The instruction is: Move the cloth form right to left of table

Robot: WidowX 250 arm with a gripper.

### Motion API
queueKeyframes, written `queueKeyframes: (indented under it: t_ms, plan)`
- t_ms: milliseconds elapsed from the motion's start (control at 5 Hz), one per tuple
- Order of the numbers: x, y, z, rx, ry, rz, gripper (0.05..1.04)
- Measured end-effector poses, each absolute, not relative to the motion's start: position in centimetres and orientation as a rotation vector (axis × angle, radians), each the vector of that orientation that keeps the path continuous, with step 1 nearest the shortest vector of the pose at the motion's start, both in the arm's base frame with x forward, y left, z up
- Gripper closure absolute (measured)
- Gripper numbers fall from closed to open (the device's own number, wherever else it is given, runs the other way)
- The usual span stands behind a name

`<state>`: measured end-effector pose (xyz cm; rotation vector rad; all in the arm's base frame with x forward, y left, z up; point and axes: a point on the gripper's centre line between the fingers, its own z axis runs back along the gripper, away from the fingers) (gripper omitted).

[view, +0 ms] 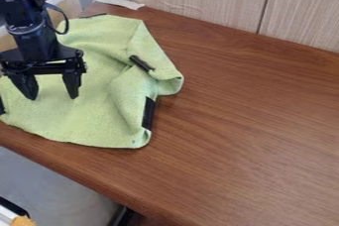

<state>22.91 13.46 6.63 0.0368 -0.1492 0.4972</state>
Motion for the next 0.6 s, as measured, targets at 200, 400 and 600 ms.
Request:
queueKeyframes:
  t_ms: [200, 400, 600]
  plan:
    - [23.7, 13.2, 8.7, 0.031, -0.199, 0.496, 0.084]
    - [24.0, 12.7, 10.4, 0.004, -0.242, 0.485, 0.083]
    - [24.0, 12.6, 11.8, -0.005, -0.288, 0.477, 0.084]
